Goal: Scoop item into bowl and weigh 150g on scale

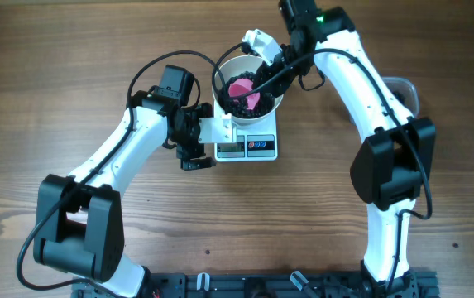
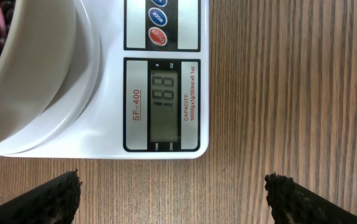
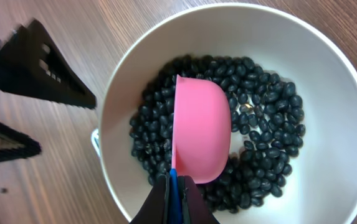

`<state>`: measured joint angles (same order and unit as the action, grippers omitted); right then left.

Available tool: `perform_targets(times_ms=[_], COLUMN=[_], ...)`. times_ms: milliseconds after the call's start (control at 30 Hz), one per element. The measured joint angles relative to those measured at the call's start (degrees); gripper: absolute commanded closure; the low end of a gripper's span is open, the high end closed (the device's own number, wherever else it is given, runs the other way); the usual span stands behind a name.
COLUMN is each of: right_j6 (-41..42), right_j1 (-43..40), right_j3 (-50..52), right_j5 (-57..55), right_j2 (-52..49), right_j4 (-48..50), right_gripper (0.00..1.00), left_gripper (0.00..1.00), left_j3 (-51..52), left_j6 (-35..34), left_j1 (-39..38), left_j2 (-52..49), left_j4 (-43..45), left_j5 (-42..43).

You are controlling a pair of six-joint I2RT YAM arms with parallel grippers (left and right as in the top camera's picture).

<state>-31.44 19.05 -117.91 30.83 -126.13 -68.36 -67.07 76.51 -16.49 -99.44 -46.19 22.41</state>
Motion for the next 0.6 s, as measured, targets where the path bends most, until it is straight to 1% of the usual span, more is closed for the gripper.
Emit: perform_targets(times_ms=[267, 400, 600], right_j6=[1.7, 1.6, 1.6], right_j1=[-8.9, -9.2, -9.1], right_j3=[0.0, 0.0, -1.2], right_j5=[9.6, 13.3, 13.5], right_j2=[0.0, 0.0, 0.2], right_j4=[0.6, 0.6, 0.6], right_gripper=[0.96, 0.96, 0.96], left_gripper=[0.0, 0.0, 0.0], left_j3=[0.0, 0.0, 0.0], left_j6=[0.0, 0.0, 0.0], left_j1=[0.0, 0.0, 0.0], left_j2=[0.0, 0.0, 0.0], left_j4=[0.0, 0.0, 0.0], left_j5=[0.0, 0.0, 0.0])
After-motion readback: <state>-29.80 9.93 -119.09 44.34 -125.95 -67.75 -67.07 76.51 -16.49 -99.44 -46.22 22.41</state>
